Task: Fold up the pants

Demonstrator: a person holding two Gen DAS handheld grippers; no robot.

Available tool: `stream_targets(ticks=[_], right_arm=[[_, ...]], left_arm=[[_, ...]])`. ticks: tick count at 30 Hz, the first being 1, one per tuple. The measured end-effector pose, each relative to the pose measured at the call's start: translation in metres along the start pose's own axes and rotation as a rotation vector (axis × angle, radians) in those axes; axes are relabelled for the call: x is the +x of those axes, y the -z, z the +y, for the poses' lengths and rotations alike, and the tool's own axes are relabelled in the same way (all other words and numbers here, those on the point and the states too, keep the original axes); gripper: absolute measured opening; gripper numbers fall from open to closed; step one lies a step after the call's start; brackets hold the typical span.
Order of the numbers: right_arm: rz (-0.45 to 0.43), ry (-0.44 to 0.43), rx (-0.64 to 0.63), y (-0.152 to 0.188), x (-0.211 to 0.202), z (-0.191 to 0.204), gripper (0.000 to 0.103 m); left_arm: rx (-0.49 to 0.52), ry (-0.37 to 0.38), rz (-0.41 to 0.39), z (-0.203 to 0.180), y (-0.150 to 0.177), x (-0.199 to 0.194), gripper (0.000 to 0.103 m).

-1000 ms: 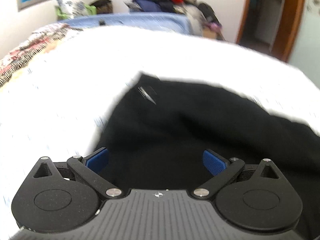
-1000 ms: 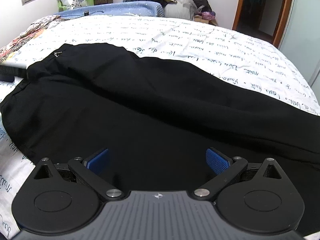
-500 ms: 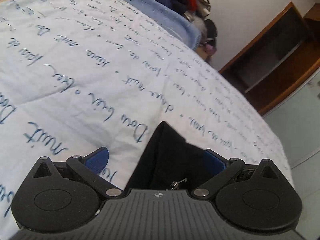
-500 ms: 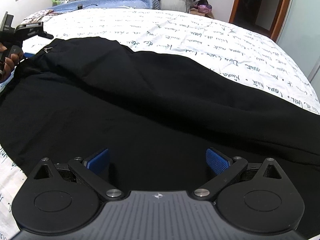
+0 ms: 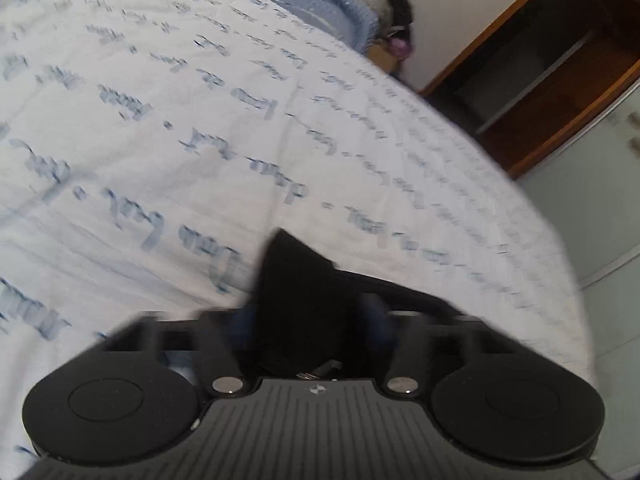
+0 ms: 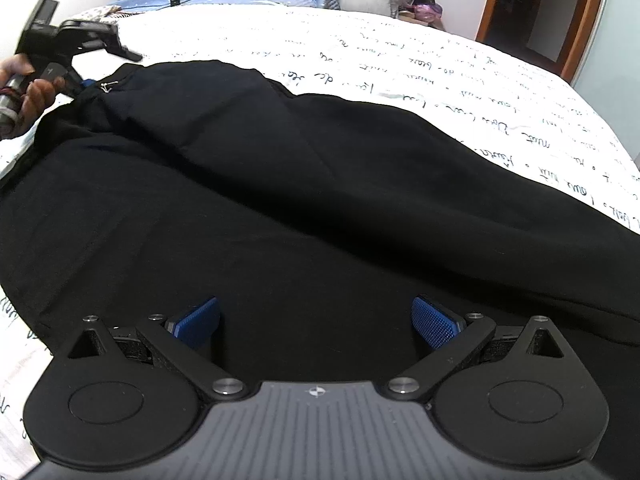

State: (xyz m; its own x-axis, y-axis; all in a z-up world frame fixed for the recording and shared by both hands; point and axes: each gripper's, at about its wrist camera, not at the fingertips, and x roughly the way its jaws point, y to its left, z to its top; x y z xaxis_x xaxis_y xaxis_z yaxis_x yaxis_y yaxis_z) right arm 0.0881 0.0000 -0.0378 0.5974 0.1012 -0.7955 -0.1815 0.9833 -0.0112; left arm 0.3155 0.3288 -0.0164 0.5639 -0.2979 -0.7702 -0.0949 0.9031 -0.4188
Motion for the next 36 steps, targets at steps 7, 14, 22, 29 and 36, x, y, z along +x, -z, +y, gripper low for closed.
stream_targets(ticks=[7,14,22,29,36], right_arm=[[-0.037,-0.062,0.055,-0.002,-0.007,-0.012,0.103],[-0.174,-0.361,0.126,-0.033,-0.011,-0.068,0.103],[-0.071,-0.613,0.199,-0.132,0.053,-0.189,0.103],[0.102,-0.527,-0.143,-0.159,0.099,-0.152,0.063],[0.151,-0.541,-0.313,-0.145,0.101,-0.129,0.016]], left_arm=[[0.24,-0.041,-0.099,-0.033,0.009,-0.01,0.009],[0.309,0.072,-0.231,-0.041,0.021,-0.052,0.005],[0.397,0.277,-0.411,-0.054,0.046,-0.137,0.003],[0.402,0.327,-0.425,-0.051,0.057,-0.155,0.004],[0.371,0.303,-0.408,-0.043,0.059,-0.149,0.004]])
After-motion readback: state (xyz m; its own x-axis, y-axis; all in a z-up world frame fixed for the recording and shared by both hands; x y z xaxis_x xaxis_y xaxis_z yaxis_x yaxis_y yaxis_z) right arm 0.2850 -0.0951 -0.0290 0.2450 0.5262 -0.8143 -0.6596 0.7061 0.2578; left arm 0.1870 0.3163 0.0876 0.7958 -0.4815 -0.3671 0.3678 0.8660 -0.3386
